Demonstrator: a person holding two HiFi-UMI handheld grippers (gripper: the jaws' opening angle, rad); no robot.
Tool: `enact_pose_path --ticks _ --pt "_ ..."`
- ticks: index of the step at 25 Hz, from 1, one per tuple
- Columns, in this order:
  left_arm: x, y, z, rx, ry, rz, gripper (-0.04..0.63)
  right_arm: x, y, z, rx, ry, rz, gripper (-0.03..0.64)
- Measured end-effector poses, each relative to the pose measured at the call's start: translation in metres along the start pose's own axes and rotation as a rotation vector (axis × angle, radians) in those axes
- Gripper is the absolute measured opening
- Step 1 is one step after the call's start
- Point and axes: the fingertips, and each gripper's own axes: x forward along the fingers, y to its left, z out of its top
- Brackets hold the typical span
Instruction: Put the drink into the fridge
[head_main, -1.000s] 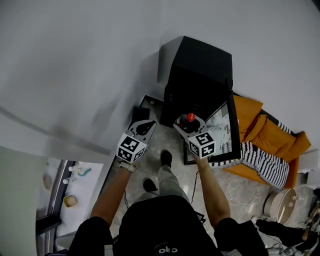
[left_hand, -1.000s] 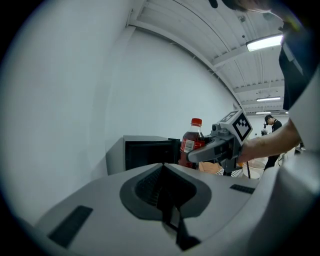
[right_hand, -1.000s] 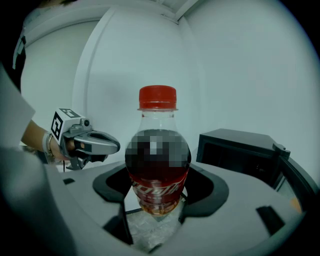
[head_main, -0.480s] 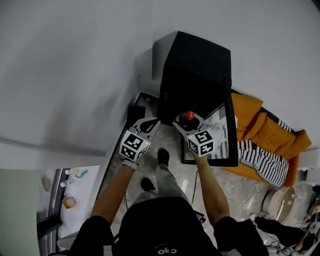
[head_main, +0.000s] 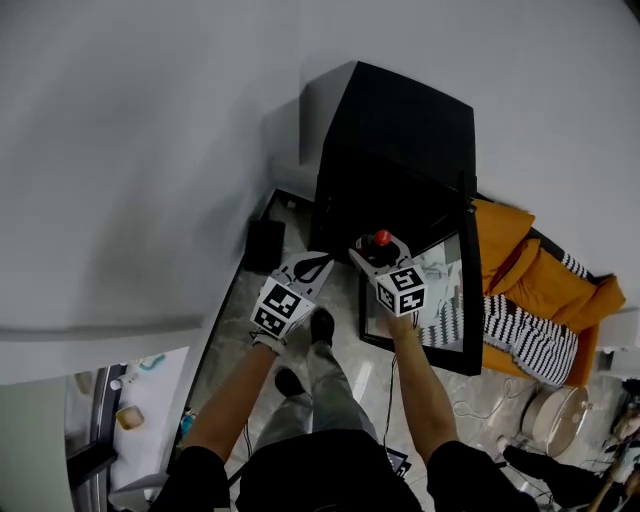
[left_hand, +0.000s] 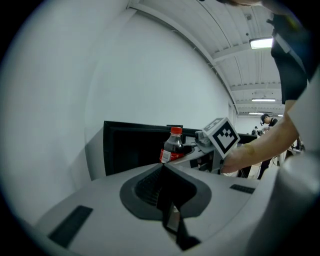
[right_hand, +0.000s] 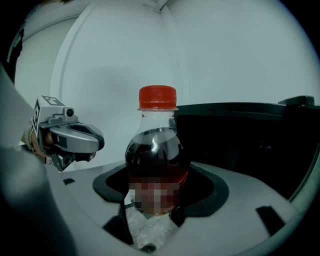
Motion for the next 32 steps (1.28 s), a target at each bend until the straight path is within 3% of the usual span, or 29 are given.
enact_pose_path --ticks 12,32 --pt "0.065 0.034 -0.064 -0.020 0.078 -0.031 0.005 0.072 -0.061 -0.076 0.019 0.063 -0.022 0.313" --pt "0.118 0.085 -0.100 -0.086 0.067 -0.020 0.005 0.178 -0.193 -0.118 0.077 0.069 -0.212 0.313"
